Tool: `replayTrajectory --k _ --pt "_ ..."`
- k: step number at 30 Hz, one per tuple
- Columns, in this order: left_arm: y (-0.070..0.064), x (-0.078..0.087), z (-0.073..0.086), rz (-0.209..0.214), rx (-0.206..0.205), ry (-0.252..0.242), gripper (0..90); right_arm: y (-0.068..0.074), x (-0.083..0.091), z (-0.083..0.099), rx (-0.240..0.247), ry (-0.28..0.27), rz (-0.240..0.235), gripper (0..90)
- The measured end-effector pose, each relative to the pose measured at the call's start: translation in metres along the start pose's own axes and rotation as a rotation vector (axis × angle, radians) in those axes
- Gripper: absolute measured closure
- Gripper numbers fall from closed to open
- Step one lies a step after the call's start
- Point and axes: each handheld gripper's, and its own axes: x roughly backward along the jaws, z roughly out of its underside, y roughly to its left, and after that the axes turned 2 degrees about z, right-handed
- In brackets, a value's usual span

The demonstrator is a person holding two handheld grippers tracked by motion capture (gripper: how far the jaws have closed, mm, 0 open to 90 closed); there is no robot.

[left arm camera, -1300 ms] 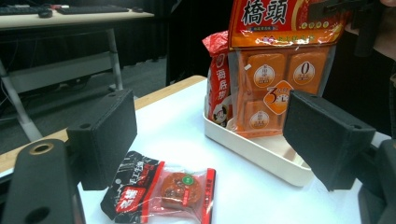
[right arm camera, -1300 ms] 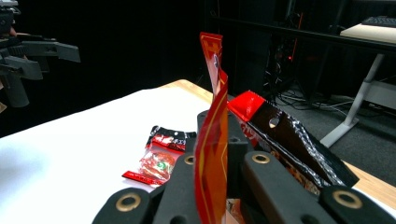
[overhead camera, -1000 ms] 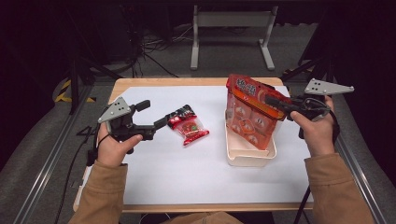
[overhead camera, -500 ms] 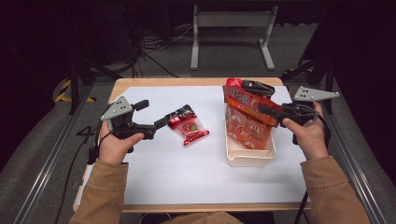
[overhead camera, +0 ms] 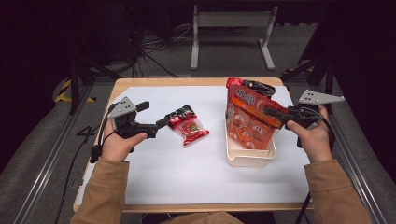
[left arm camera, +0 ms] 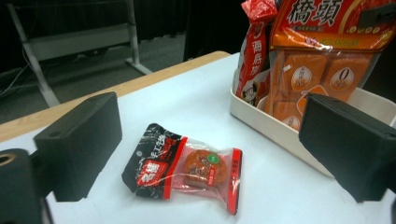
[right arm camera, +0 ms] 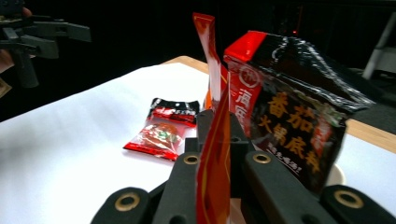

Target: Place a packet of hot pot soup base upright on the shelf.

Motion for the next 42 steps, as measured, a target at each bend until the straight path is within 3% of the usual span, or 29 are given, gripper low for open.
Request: replayTrajectory --k 5,11,15,17,26,36,42 --pt "0.003 -0.003 0.004 -0.002 0.008 0.037 12.4 -0.001 0.002 0.000 0.012 -0.003 0.029 82.4" --pt "0.007 -0.001 0.006 -0.015 0.015 0.051 13.5 -0.002 0.011 -0.001 0.001 -0.081 0.053 56.8" --pt "0.009 -0.002 0.007 -0.022 0.022 0.057 13.7 -0.002 0.018 0.001 -0.018 -0.108 0.038 42.4" --pt "0.011 -0.002 0.007 -0.030 0.023 0.065 14.0 -0.001 0.022 0.002 -0.051 -0.116 0.029 36.8" --pt "0.017 -0.005 0.008 -0.055 0.026 0.074 17.4 0.000 0.053 0.010 -0.012 -0.113 0.106 31.0" --pt "0.025 -0.012 0.011 -0.070 0.040 0.063 18.2 -0.006 0.062 0.027 0.010 -0.054 0.166 34.7" --pt "0.027 -0.018 0.012 -0.072 0.043 0.062 19.3 -0.011 0.061 0.035 0.000 -0.027 0.161 35.2"
